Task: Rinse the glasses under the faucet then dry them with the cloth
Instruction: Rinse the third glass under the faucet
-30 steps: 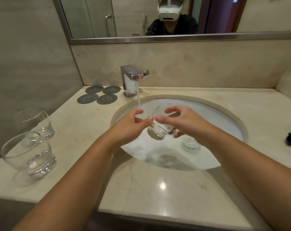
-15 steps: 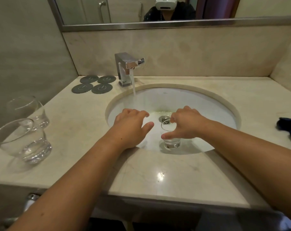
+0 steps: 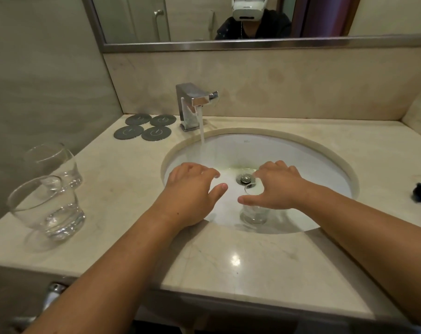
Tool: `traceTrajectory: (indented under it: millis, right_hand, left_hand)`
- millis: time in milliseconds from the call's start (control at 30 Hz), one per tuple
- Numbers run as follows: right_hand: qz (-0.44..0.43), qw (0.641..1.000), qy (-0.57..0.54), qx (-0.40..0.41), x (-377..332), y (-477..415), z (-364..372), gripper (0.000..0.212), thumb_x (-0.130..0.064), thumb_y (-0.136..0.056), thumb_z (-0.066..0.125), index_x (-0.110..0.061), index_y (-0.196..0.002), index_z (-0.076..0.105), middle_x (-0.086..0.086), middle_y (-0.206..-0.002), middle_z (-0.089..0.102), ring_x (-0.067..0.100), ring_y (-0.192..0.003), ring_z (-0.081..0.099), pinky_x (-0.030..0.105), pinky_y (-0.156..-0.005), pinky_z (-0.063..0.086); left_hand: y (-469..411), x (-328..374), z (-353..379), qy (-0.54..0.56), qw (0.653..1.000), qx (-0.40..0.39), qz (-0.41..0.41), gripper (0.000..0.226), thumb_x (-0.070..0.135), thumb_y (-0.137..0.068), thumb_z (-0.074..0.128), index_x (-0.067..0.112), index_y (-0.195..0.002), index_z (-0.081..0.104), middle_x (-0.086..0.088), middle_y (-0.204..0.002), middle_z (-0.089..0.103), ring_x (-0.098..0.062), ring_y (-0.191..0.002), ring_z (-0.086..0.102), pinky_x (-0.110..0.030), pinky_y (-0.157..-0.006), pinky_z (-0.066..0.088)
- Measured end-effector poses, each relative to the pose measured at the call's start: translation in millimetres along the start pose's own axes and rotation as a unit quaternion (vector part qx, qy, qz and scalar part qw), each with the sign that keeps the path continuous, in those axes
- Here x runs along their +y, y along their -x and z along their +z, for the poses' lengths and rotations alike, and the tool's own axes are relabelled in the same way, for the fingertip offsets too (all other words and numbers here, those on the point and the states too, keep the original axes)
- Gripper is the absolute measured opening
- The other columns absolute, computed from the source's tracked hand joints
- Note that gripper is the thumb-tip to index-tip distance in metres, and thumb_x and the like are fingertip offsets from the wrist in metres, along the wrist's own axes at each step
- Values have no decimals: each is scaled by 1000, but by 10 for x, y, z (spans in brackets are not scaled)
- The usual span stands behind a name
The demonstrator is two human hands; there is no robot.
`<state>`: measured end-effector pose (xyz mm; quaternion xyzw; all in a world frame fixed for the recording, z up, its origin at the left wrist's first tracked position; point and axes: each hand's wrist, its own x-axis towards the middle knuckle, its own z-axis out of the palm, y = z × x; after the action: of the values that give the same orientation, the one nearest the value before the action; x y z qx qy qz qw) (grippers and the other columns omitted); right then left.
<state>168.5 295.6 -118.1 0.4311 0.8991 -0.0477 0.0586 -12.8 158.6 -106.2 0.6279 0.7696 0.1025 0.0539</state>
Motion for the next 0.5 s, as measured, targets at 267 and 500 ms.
traceTrajectory:
  millis: [267,500]
  right_hand:
    - [-141,979,-108,104,-874,173,-523,80,-79,-92,47,-35,-159,41,-6,-166,36,18,-156,22,45,-123,20]
    - [-257,946,-141,135,-1866,287,-593,89,-86,-86,46,-33,-158,42,-6,-162,42,19,-152,30,47,-123,26]
  left_hand:
    - [513,-350,-597,-30,993,113,-30,53,61,-107,35,39,-154,46,9,-164,39,-17,-157,17,-37,-127,4]
    - [1217,-941,-1011,-50,980,158,-115,66,69,-101,24,38,-153,49,8,-164,41,-17,-157,19,-43,-129,7]
